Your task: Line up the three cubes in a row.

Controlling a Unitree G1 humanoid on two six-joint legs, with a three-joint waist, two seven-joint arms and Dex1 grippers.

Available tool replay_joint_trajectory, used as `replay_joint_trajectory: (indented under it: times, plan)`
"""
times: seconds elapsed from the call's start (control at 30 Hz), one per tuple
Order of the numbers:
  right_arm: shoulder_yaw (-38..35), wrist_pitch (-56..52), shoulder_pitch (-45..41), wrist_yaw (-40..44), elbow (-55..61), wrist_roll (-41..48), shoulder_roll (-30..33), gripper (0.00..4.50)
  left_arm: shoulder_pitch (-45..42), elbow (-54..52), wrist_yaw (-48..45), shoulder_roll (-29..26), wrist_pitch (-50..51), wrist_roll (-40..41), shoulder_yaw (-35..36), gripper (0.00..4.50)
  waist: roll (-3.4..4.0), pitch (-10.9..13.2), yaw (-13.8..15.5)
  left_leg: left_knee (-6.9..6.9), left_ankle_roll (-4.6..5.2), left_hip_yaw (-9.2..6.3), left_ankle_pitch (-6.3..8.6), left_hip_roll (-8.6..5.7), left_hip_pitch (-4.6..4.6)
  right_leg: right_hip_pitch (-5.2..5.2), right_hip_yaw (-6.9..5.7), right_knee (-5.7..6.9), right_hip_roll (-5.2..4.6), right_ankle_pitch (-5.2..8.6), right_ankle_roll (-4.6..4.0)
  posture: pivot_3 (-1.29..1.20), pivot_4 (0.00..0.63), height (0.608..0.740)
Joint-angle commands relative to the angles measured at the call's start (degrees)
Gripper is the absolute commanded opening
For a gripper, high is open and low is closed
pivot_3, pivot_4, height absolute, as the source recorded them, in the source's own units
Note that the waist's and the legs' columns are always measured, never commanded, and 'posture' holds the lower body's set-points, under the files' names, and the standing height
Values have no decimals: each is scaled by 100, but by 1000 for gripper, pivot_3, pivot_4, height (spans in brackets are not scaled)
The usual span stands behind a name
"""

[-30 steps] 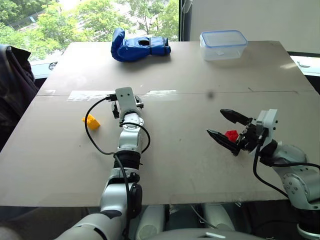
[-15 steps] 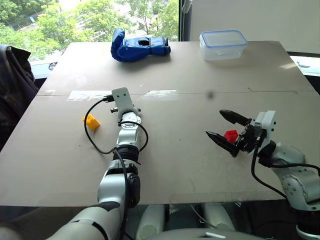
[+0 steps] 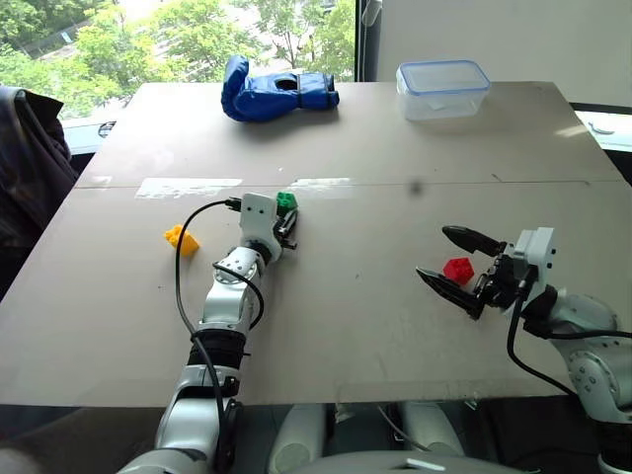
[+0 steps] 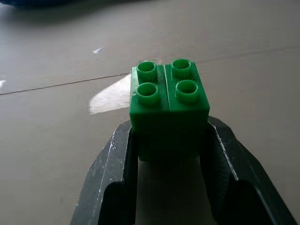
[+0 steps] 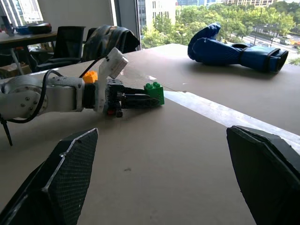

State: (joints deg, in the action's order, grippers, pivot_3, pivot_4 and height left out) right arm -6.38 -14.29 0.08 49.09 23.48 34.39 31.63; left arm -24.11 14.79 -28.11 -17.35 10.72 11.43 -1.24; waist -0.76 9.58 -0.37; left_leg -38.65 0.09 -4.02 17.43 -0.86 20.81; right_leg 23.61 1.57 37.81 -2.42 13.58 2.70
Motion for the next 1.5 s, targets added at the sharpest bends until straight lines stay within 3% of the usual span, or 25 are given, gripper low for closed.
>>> replay_joint_trajectory:
  times: [0.03, 0.17, 0.4, 0.67, 0.83, 1.0, 1.23, 1.5]
  plan:
    - [-301, 244, 122, 392, -126, 111, 168, 4500, 107, -669, -1650, -445, 16, 231, -654, 1240, 1, -1, -23, -2, 1, 0, 1, -3, -1, -2, -1, 2, 3, 0, 0, 0, 150, 740]
    - [-536, 475, 347, 525, -452, -84, 299, 4500, 65, -775, -2999, -559, -158, 509, -1156, 1240, 3, -1, -47, -2, 8, 7, 5, -2, -9, -5, 5, 5, 8, 1, -1, 0, 150, 740]
    - [-988, 1023, 768, 1092, -808, -54, 444, 4500, -632, 240, -3652, -243, -491, -64, -1803, 1240, 4, -2, -22, -23, 30, 19, 16, -10, -3, -11, 2, 8, 13, 0, 0, 0, 150, 740]
    - [-1112, 1032, 1103, 1078, -602, 130, 381, 4500, -1347, 1813, -3979, 95, -1953, -794, -2144, 1240, 8, -4, -15, -34, 31, 30, 17, -7, -6, -18, 6, 11, 21, 0, 1, 0, 150, 740]
    - [-1132, 994, 1177, 1015, -474, 193, 365, 4500, -1432, 2189, -4249, 84, -2307, -924, -2164, 1240, 8, -5, -20, -48, 37, 28, 20, -7, -8, -29, 5, 9, 21, -3, 6, 0, 150, 740]
    - [-1131, 963, 1220, 960, -446, 131, 418, 4500, -1478, 2595, -3873, 156, -2595, -1213, -2181, 1240, 10, -8, -18, -49, 37, 22, 20, -7, -17, -40, 1, 9, 23, -3, 6, 0, 150, 740]
    - [-1108, 972, 1235, 900, -387, 107, 418, 4500, -1183, 2239, -4058, 195, -2392, -1132, -2179, 4475, 16, -13, -28, -56, 38, 21, 21, -6, -23, -50, 2, 8, 26, -3, 8, 0, 150, 740]
    - [-1053, 1000, 1238, 902, -381, 79, 376, 4500, -962, 1852, -4050, 74, -2092, -1017, -2020, 4475, 20, -16, -33, -54, 46, -13, 26, -3, -22, -49, 1, 3, 28, -3, 8, 0, 150, 740]
